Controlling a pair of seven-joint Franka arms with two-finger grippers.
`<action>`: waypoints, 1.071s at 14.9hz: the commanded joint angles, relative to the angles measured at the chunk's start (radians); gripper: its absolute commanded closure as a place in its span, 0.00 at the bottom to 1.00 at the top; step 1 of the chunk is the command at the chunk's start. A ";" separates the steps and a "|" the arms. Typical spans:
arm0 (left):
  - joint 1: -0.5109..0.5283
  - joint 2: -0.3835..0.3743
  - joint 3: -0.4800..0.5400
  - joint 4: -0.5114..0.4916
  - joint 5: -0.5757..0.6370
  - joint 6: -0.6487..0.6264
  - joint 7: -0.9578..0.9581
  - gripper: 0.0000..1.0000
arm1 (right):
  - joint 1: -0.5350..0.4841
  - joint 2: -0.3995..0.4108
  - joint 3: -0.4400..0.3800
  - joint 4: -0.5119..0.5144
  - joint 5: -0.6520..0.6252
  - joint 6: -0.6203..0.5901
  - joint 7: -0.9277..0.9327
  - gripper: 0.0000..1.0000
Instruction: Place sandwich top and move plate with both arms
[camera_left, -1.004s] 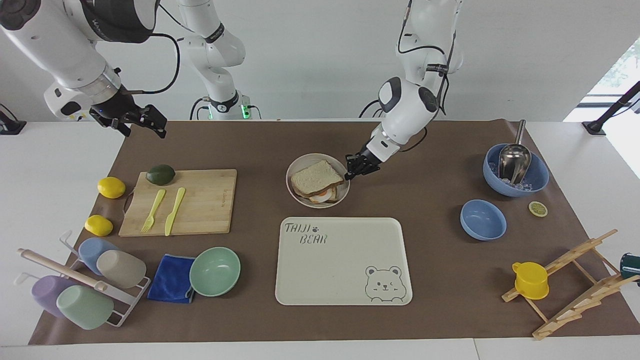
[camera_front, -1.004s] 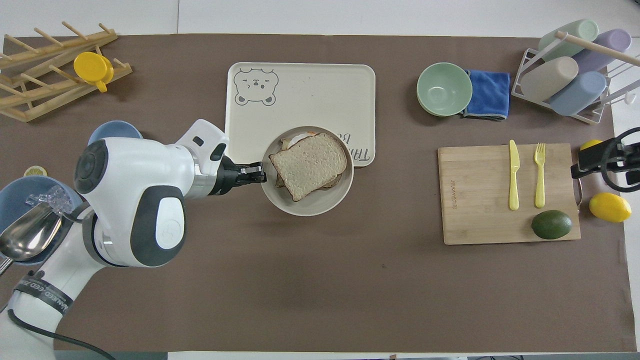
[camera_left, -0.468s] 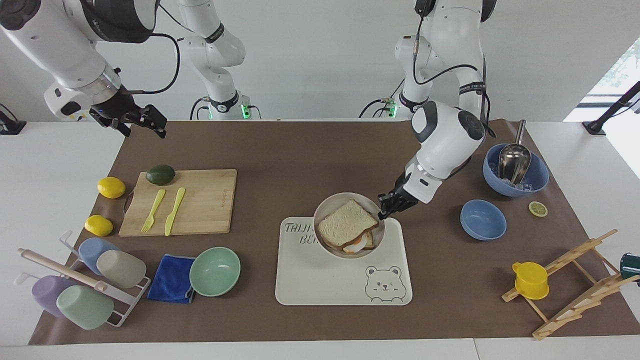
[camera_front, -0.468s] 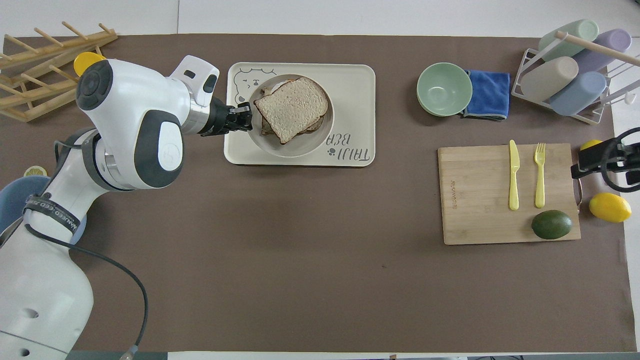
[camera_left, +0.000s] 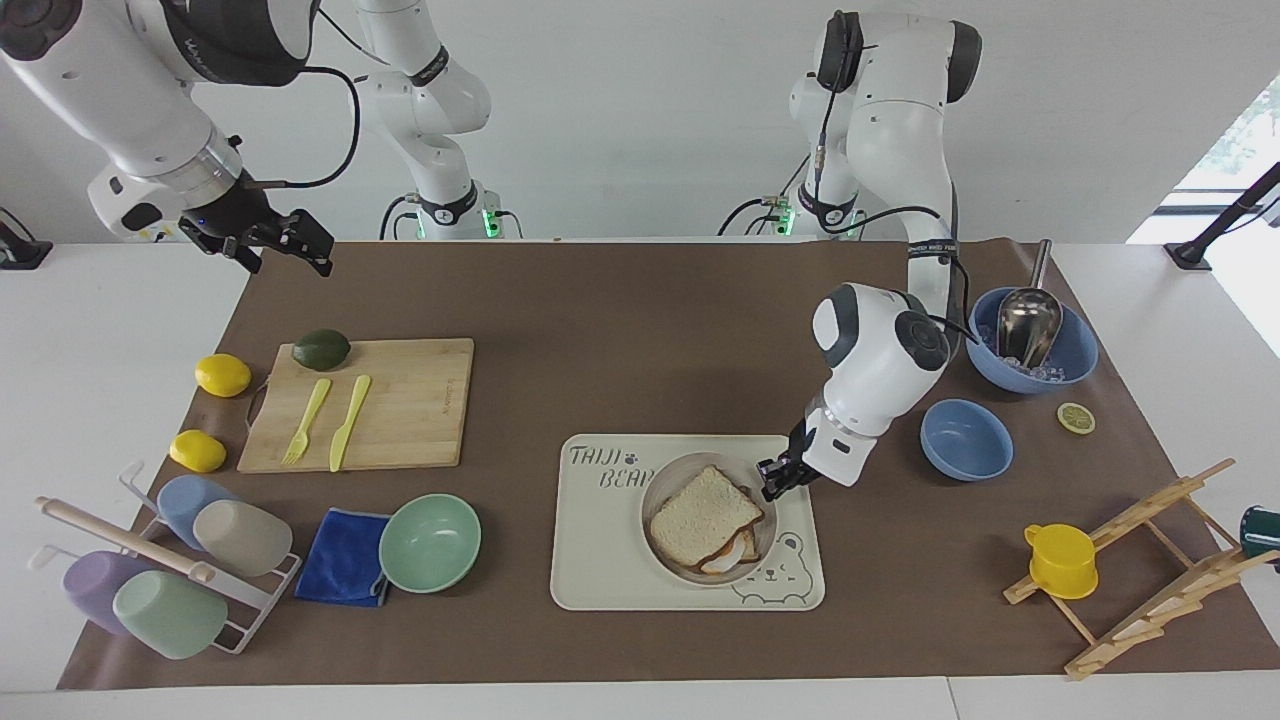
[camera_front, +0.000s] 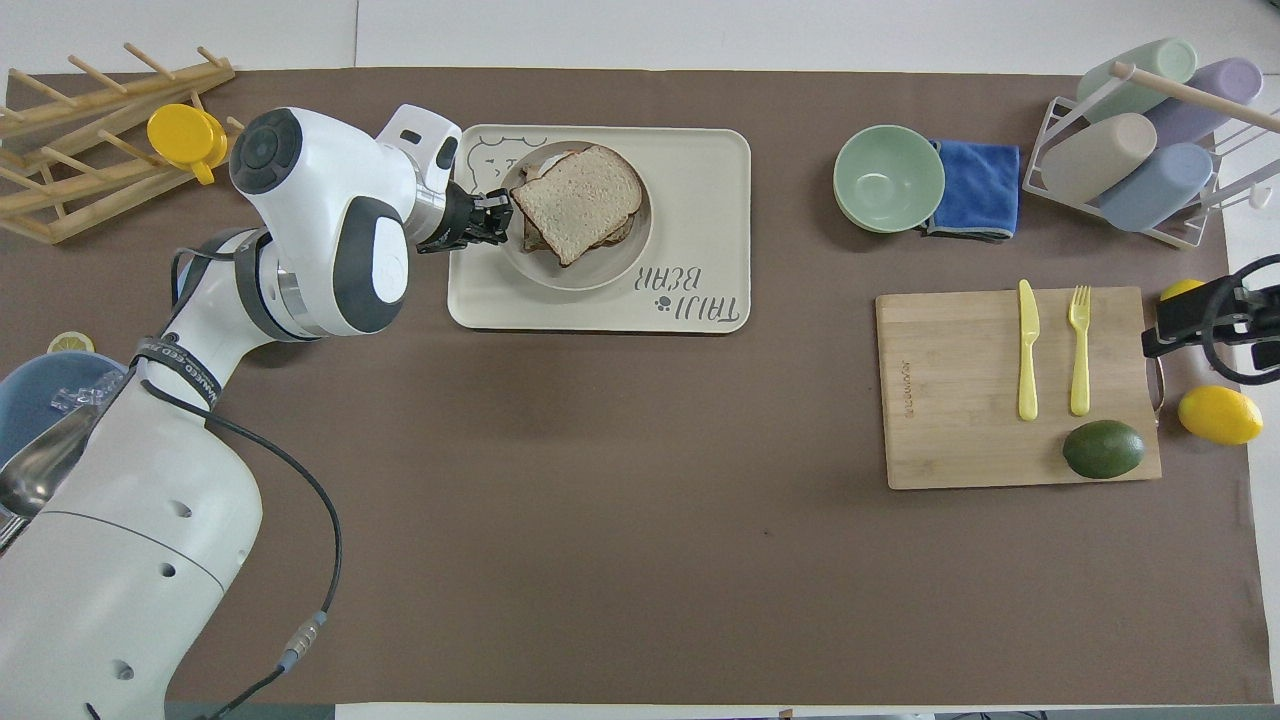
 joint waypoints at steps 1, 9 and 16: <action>-0.002 -0.008 0.007 0.003 0.027 0.010 -0.022 1.00 | -0.004 -0.018 0.001 -0.023 0.004 0.007 -0.017 0.00; -0.002 -0.058 0.081 0.006 0.049 -0.086 -0.017 0.00 | -0.004 -0.020 0.001 -0.021 0.004 0.007 -0.017 0.00; 0.007 -0.225 0.193 0.001 0.180 -0.300 0.003 0.00 | -0.004 -0.018 0.001 -0.021 0.004 0.007 -0.017 0.00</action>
